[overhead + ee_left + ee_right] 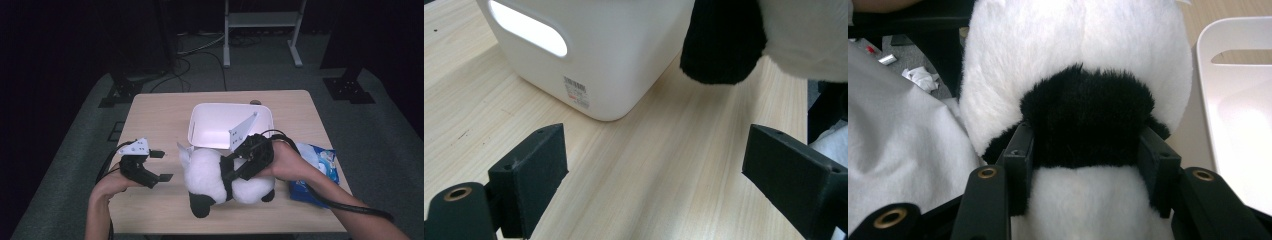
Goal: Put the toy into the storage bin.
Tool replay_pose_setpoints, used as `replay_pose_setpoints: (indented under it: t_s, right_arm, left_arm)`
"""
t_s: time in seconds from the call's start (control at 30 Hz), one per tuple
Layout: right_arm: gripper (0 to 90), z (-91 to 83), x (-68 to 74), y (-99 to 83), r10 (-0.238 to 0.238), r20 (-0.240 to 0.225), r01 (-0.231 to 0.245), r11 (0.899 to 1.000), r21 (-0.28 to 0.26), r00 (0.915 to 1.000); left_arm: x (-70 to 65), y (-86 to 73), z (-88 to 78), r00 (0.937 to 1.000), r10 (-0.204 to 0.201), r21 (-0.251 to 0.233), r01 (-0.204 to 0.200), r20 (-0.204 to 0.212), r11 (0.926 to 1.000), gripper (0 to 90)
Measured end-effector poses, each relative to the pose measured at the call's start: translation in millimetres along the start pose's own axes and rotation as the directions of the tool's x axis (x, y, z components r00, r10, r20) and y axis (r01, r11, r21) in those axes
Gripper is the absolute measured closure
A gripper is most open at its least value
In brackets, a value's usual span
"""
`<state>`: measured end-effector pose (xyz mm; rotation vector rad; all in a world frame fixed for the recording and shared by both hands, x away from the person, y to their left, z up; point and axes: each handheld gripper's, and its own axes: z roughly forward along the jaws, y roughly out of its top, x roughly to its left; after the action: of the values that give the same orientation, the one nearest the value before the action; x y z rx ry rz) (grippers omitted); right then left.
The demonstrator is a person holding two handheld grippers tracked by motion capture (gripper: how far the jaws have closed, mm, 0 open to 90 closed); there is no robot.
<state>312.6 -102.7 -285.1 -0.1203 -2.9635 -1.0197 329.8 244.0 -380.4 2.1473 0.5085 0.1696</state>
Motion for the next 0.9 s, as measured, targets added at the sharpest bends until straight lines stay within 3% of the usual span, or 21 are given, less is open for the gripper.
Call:
replay_pose_setpoints:
  t_s: [0.47, 0.9]
  right_arm:
    - [50.7, -29.7, -1.4, 12.2, 0.006, 0.024, -0.005, 1.0, -0.022, 0.9997]
    - [50.5, -60.0, -7.3, 35.1, -0.02, 0.068, 0.023, 0.999, -0.032, 0.9974]
  left_arm:
    - [1.5, -1.7, 2.2, 1.0, -0.01, 0.003, 0.01, 0.002, 0.9999, 9.5]
    - [2.0, -2.2, 1.8, 0.9999, -0.013, -0.002, 0.013, 0.006, 0.9999, 9.5]
